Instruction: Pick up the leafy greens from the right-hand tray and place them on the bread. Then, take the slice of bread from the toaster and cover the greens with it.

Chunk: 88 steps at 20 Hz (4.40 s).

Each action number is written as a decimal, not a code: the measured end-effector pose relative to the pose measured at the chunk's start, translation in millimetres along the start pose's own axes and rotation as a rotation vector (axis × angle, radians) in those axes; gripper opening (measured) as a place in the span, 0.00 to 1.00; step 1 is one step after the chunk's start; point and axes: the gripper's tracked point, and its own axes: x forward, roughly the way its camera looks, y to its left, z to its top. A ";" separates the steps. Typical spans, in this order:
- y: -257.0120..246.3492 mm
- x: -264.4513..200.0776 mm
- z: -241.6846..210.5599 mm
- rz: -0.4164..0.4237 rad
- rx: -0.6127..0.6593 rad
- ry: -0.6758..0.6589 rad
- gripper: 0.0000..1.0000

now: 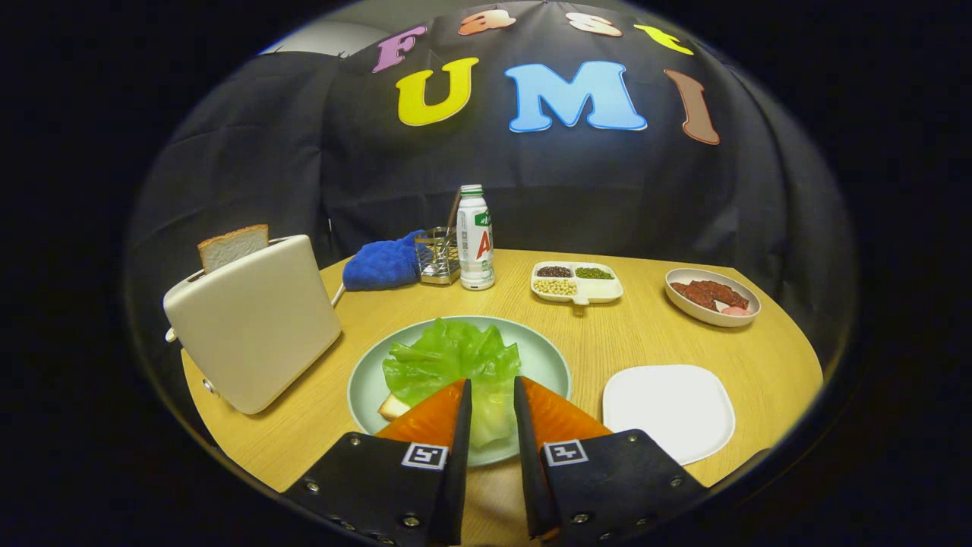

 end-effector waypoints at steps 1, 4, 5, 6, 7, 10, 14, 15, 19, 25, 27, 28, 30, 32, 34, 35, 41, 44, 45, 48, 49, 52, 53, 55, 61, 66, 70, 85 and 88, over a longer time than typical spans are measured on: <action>-1.5 -4.3 3.6 -0.011 0.006 -0.020 0.32; 14.0 -19.3 23.4 0.013 0.029 -0.112 0.32; 21.2 -23.9 28.0 0.023 0.037 -0.138 0.32; 29.3 -27.9 33.4 0.026 0.033 -0.164 0.32; 33.8 -31.3 38.2 0.013 0.023 -0.186 0.32; 58.3 -37.9 52.1 -0.005 -0.008 -0.232 0.32; 107.6 -42.7 69.5 0.048 -0.013 -0.262 0.32; 118.0 -43.8 74.2 0.056 -0.015 -0.275 0.32; 166.6 -48.5 88.5 0.110 0.005 -0.303 0.32; 233.5 -56.9 104.4 0.178 0.055 -0.304 0.32; 258.7 -52.0 104.2 0.202 0.059 -0.292 0.32; 270.4 -49.3 101.8 0.220 0.060 -0.271 0.32; 290.6 -41.8 98.5 0.238 0.065 -0.238 0.32; 301.8 -35.8 98.6 0.238 0.050 -0.227 0.32; 305.3 -28.2 99.6 0.213 0.037 -0.239 0.32; 306.6 -24.7 100.1 0.200 0.034 -0.239 0.32; 321.6 -0.7 101.0 0.159 0.040 -0.217 0.32; 317.5 1.9 104.5 0.108 -0.008 -0.231 0.32; 316.3 15.3 101.6 0.108 -0.015 -0.228 0.12; 315.7 6.7 100.5 0.104 -0.016 -0.235 0.12; 317.3 9.2 101.6 0.111 -0.033 -0.236 0.02; 318.7 0.5 109.2 0.111 -0.054 -0.268 0.02; 317.7 -3.9 116.2 0.112 -0.053 -0.287 0.02; 316.4 -9.2 124.7 0.126 -0.040 -0.304 0.02; 306.8 -31.3 154.9 0.155 0.004 -0.367 0.02; 290.4 -39.8 168.2 0.158 0.036 -0.394 0.02; 258.2 -51.4 182.5 0.115 0.060 -0.432 0.02; 129.4 -57.4 151.9 -0.059 0.073 -0.379 0.02; 113.4 -56.0 140.5 -0.066 0.070 -0.359 0.02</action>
